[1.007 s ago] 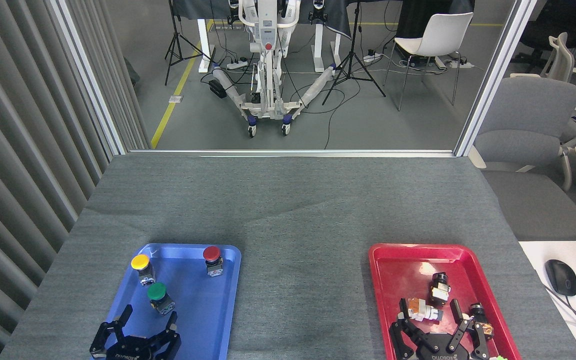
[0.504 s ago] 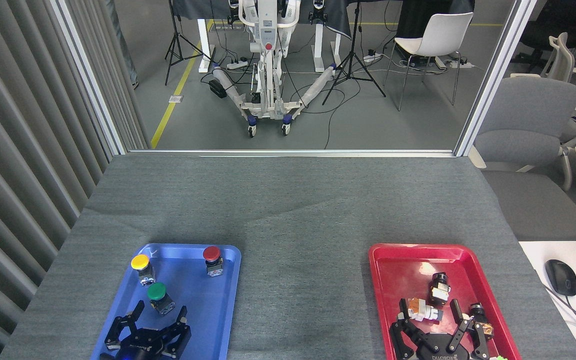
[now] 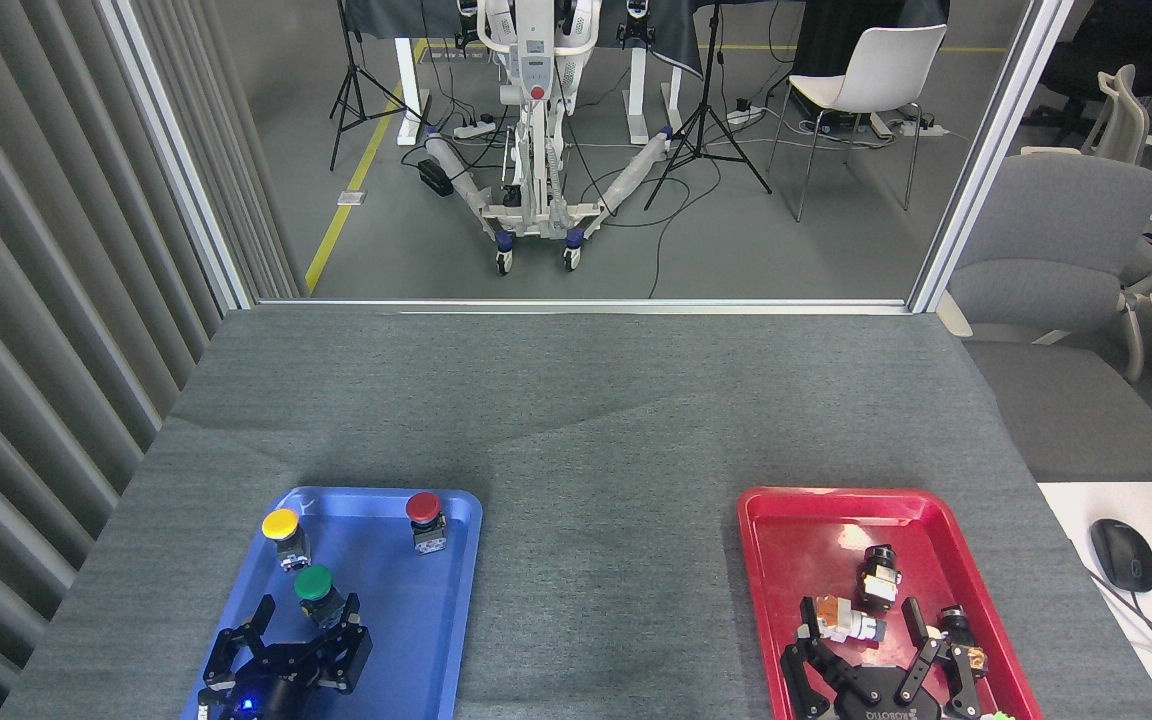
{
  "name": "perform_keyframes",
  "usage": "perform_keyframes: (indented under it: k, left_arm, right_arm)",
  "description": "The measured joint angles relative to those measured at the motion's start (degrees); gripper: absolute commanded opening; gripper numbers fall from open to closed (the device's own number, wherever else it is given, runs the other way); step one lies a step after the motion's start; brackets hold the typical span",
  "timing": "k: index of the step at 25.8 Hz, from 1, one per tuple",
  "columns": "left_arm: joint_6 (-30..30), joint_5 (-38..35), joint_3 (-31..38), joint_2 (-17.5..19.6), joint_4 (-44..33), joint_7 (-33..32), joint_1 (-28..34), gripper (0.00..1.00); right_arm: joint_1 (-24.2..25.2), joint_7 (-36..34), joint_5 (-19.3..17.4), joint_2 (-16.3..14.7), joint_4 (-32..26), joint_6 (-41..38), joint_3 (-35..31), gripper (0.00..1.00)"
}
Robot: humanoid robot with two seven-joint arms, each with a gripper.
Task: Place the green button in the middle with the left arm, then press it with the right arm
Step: 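Reach the left hand to the green-topped button and grasp it, then carry the green button with the left hand out of the blue tray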
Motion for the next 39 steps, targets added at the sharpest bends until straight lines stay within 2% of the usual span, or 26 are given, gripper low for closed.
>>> perform_keyframes:
  k: [2,3,4,6,9,10,16,22,25,28,32,39]
  left_arm:
    - [0.90,0.33,0.00,-0.01,1.09,-0.03,-0.79,0.95]
    - [1.07,0.41,-0.01,-0.02,1.60,-0.04,-1.19,0.91]
    - [1.18,0.45,-0.01,-0.01,2.04,-0.04,-1.51,0.81]
    - [1.38,0.30,-0.15,0.21,2.63,-0.04,-1.78,0.56]
    - [-0.11,-0.20,-0.86,0.88,2.89,1.77,-1.36,0.08]
    - [-1.50,-0.35,-1.18,1.41,3.00,2.69,-1.09,0.00]
    - [-10.10,-0.57,-1.82,5.24,3.30,7.54,-0.49,0.00]
    - [-15.67,-0.90,-2.66,5.79,-0.66,9.32,-0.43,0.00]
    - [-16.81,-3.09,-7.67,5.32,-4.73,9.71,-1.07,0.00]
    - [-17.06,-5.43,-14.89,3.17,-5.15,9.71,-3.68,0.00]
    - [-17.10,-7.52,-23.26,-0.90,-1.03,9.64,-8.32,0.00]
    - [-16.66,-9.18,-30.71,-7.92,10.57,8.34,-16.23,0.00]
  right_arm:
    - [-0.01,-0.10,0.00,-0.02,-0.05,0.00,-0.12,1.00]
    - [-0.02,-0.11,0.00,0.00,-0.14,0.00,-0.19,1.00]
    - [-0.03,-0.14,0.00,0.08,-0.29,0.00,-0.27,1.00]
    - [-0.10,-0.25,0.00,0.35,-0.54,0.00,-0.62,1.00]
    - [-0.30,-0.34,-0.19,0.42,-0.56,0.00,-1.12,1.00]
    - [-0.35,-0.37,-0.24,0.35,-0.55,0.00,-1.25,1.00]
    - [-0.49,-0.45,-0.52,-0.06,-0.51,-0.21,-2.88,1.00]
    - [-0.52,-0.61,-0.59,-0.19,-0.51,-0.59,-3.47,1.00]
    - [-0.55,-0.67,-0.60,-0.29,-0.51,-0.68,-3.54,1.00]
    - [-0.55,-0.38,-0.61,-0.31,-0.51,-0.68,-3.55,1.00]
    - [-0.39,-0.25,-0.61,-0.34,-0.51,-0.70,-3.58,1.00]
    - [-0.33,-0.16,-0.69,-0.52,-0.50,-0.71,-4.26,1.00]
